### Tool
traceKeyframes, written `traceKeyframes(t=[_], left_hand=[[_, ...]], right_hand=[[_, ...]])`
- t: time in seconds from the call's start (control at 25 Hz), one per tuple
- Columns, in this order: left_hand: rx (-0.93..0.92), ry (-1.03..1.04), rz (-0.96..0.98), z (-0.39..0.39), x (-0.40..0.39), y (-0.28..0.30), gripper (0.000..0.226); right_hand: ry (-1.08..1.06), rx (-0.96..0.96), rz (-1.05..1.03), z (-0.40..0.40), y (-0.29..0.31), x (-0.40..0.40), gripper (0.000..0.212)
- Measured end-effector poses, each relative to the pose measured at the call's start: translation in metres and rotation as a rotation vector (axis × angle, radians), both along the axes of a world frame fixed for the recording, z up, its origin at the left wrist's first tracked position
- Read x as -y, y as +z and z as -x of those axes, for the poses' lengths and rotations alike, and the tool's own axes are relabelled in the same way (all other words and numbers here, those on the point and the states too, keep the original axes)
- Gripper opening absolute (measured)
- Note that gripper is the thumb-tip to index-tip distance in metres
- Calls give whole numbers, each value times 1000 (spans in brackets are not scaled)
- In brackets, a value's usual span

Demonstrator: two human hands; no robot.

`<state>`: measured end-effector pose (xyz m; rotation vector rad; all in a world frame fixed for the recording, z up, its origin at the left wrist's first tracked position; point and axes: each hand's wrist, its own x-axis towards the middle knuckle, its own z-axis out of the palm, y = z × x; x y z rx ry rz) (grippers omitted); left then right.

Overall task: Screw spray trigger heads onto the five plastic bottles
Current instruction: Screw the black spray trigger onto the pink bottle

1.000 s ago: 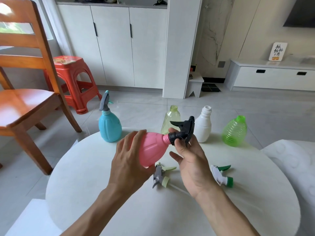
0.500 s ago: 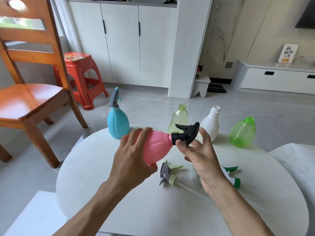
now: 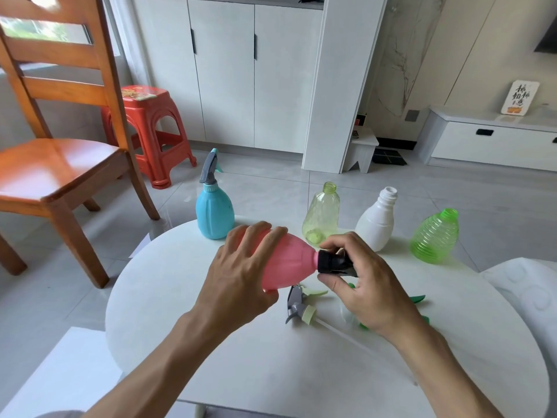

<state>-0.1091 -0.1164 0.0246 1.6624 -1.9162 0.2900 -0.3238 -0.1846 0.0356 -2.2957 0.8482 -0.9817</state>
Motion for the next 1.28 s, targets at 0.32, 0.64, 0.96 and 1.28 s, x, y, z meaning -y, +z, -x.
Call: traceKeyframes(t=[0.32,0.64,0.96,1.28], left_hand=[[78,-2,10,-1,3,0,94],[131,-5,-13,-1,4,-4,93],[-57,-32,-28,-2,5,-6,96],[-237,-123,-72,-8,6,-9,94]], right_hand=[[-60,164,-273,-1,2,-4,33],[-46,289,-705,1,9,-4,31],[209,470,-1074,13,12,5,48],[239,203,-594,15,13,5,38]])
